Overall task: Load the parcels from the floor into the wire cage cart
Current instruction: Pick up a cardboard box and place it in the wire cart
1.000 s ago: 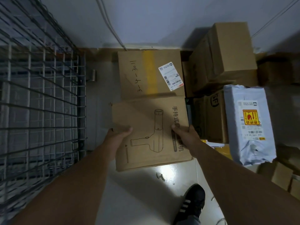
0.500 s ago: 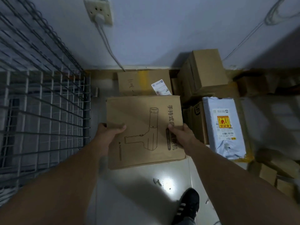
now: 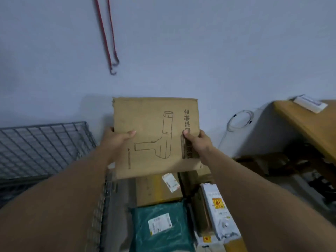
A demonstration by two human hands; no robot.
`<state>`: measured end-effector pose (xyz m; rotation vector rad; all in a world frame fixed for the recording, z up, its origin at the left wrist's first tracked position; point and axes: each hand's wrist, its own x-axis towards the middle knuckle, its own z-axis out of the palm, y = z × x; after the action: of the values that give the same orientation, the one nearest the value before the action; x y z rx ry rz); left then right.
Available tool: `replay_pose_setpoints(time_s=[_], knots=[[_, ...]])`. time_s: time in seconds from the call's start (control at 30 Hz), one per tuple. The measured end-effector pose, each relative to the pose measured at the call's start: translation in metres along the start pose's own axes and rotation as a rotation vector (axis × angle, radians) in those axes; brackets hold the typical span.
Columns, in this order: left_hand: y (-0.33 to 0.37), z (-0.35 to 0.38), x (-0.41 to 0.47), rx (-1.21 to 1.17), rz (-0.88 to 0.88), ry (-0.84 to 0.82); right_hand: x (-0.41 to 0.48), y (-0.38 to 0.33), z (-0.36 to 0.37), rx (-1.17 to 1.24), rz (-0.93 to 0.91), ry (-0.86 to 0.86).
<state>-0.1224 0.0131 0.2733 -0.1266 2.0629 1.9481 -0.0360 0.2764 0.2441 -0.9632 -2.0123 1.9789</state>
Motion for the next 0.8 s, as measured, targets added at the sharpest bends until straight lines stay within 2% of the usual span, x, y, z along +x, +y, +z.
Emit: replay_pose_setpoints(time_s=[0.5,0.8], knots=[[0.378,-0.066,-0.162,-0.100,0.423,0.114,-0.173,-0.385,-0.027,0.077,-0.444,-0.113],[0.536,-0.111,-0.252,-0.192,0.581,0.230,-0.259,-0.568,-0.019,0.053,-0.618,-0.237]])
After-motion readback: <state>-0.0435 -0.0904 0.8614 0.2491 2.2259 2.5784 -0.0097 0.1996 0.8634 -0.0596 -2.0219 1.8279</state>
